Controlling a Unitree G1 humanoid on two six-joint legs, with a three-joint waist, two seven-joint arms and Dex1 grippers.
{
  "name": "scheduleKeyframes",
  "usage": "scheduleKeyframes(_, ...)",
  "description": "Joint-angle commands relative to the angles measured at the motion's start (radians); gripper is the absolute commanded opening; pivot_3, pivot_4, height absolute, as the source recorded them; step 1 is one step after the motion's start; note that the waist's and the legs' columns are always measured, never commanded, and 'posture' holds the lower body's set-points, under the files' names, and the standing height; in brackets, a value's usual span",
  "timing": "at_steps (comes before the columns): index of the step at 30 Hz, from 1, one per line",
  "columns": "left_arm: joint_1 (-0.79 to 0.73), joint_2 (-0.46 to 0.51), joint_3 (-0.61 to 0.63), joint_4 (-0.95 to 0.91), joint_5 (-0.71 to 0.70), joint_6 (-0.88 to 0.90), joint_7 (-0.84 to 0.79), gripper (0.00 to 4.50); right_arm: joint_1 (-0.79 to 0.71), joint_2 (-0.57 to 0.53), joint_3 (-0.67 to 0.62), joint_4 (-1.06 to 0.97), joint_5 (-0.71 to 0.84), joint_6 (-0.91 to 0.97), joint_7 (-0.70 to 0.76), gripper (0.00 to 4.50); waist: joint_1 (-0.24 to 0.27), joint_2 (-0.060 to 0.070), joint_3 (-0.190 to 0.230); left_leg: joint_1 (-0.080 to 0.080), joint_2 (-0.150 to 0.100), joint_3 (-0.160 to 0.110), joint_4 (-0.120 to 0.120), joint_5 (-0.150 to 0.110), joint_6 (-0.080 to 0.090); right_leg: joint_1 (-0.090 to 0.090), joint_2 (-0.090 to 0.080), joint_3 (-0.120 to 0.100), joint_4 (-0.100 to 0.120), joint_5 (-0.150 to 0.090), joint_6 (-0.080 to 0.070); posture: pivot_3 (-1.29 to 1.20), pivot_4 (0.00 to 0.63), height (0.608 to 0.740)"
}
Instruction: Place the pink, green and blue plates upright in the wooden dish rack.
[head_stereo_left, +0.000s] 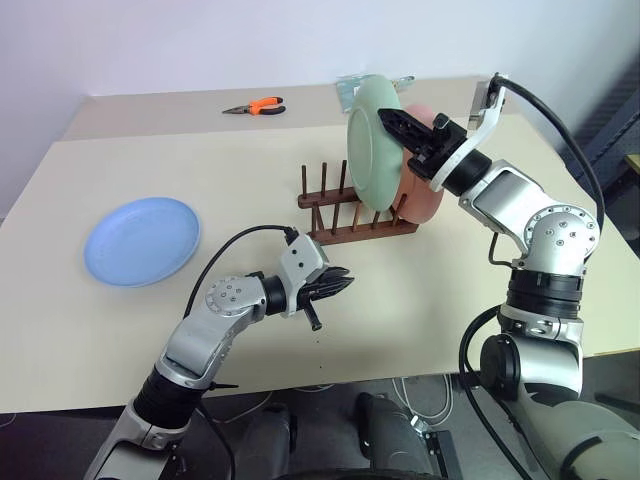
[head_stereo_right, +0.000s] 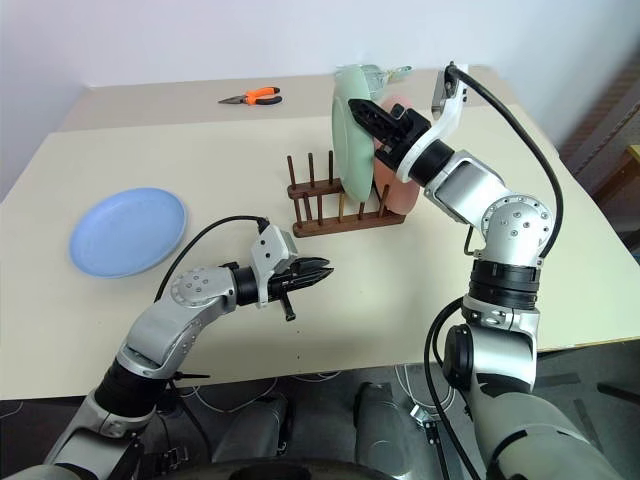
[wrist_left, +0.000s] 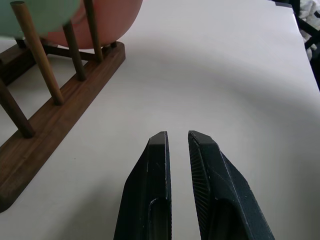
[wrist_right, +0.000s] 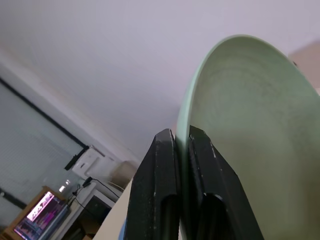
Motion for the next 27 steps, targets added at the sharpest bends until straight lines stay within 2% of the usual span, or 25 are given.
scheduleKeyframes(1, 0.001, -0.001, 0.026, -0.051, -0.045, 0.022, -0.008, 0.85, -0.056, -0.024, 0.018, -0.043, -0.072, -0.045, 0.044, 1.95, 0.000, 0.000, 0.000, 0.000, 0.000, 0.000, 0.000, 0.000, 0.000, 0.000, 0.000, 0.000, 0.000, 0.000, 0.000, 0.00, 0.150, 0.740)
scheduleKeyframes(3, 0.006, 0.003, 0.047, -0.060, -0.069, 0.043, -0.006, 1.41, -0.058, -0.068, 0.071, -0.087, -0.190, -0.103, 0.099, 2.85, 0.000, 0.000, 0.000, 0.000, 0.000, 0.000, 0.000, 0.000, 0.000, 0.000, 0.000, 0.000, 0.000, 0.001, 0.001, 0.00, 0.150, 0.740)
scheduleKeyframes(7, 0.013, 0.008, 0.154, -0.065, -0.091, 0.051, 0.056, 3.34, -0.057, -0.186, 0.156, -0.141, -0.455, -0.290, 0.210, 2.90, 0.001, 0.000, 0.000, 0.000, 0.000, 0.000, 0.000, 0.000, 0.000, 0.000, 0.000, 0.000, 0.000, -0.001, 0.004, 0.00, 0.150, 0.740)
scheduleKeyframes(9, 0.002, -0.002, 0.284, -0.040, -0.100, 0.051, 0.146, 4.37, -0.064, -0.256, 0.168, -0.161, -0.541, -0.367, 0.280, 2.90, 0.000, 0.000, 0.000, 0.000, 0.000, 0.001, 0.000, 0.000, 0.000, -0.001, 0.000, 0.000, 0.000, -0.001, 0.006, 0.00, 0.150, 0.740)
scheduleKeyframes(11, -0.014, -0.007, 0.420, -0.004, -0.122, 0.052, 0.228, 4.50, -0.071, -0.291, 0.161, -0.200, -0.555, -0.397, 0.343, 3.46, -0.002, 0.000, 0.000, 0.000, 0.000, 0.001, 0.000, 0.000, 0.000, -0.001, 0.000, 0.000, 0.000, -0.001, 0.006, 0.00, 0.150, 0.740)
scheduleKeyframes(13, -0.057, 0.002, 0.542, 0.081, -0.066, 0.033, 0.379, 4.50, -0.053, -0.329, 0.192, -0.283, -0.560, -0.414, 0.447, 4.24, -0.005, 0.000, 0.000, 0.000, 0.001, 0.001, -0.001, 0.000, 0.000, -0.001, 0.000, 0.000, 0.000, -0.001, 0.007, 0.00, 0.150, 0.740)
scheduleKeyframes(14, -0.082, 0.023, 0.591, 0.128, -0.012, 0.025, 0.469, 4.50, -0.034, -0.350, 0.226, -0.333, -0.567, -0.410, 0.498, 4.44, -0.005, 0.000, 0.000, 0.001, 0.001, 0.001, -0.002, 0.000, 0.000, -0.001, 0.000, 0.000, 0.000, -0.001, 0.007, 0.00, 0.150, 0.740)
scheduleKeyframes(17, -0.149, 0.070, 0.724, 0.240, 0.111, 0.089, 0.732, 4.50, 0.021, -0.379, 0.333, -0.442, -0.631, -0.423, 0.589, 4.44, -0.004, -0.003, -0.002, 0.001, 0.001, 0.000, -0.002, 0.000, 0.000, -0.002, 0.001, 0.000, 0.000, -0.001, 0.007, 0.00, 0.150, 0.740)
scheduleKeyframes(19, -0.171, 0.079, 0.800, 0.277, 0.148, 0.157, 0.859, 4.50, 0.051, -0.361, 0.384, -0.468, -0.662, -0.428, 0.611, 4.44, -0.004, -0.006, -0.002, 0.001, 0.001, 0.000, -0.002, 0.000, 0.000, -0.001, 0.001, 0.000, 0.000, -0.001, 0.007, 0.00, 0.150, 0.740)
scheduleKeyframes(22, -0.161, 0.062, 0.851, 0.261, 0.139, 0.277, 0.903, 4.50, 0.091, -0.319, 0.440, -0.478, -0.710, -0.451, 0.624, 4.44, 0.005, -0.008, -0.002, 0.001, 0.000, 0.000, -0.001, 0.000, -0.001, -0.001, 0.000, 0.000, 0.000, 0.000, 0.007, 0.00, 0.150, 0.740)
scheduleKeyframes(27, -0.174, -0.072, 1.043, 0.215, 0.029, 0.476, 0.965, 4.50, 0.133, -0.272, 0.473, -0.476, -0.765, -0.473, 0.640, 4.44, 0.025, -0.013, -0.002, -0.001, -0.001, -0.002, 0.000, 0.002, -0.005, -0.001, -0.001, -0.001, 0.000, 0.002, 0.004, 0.00, 0.150, 0.740)
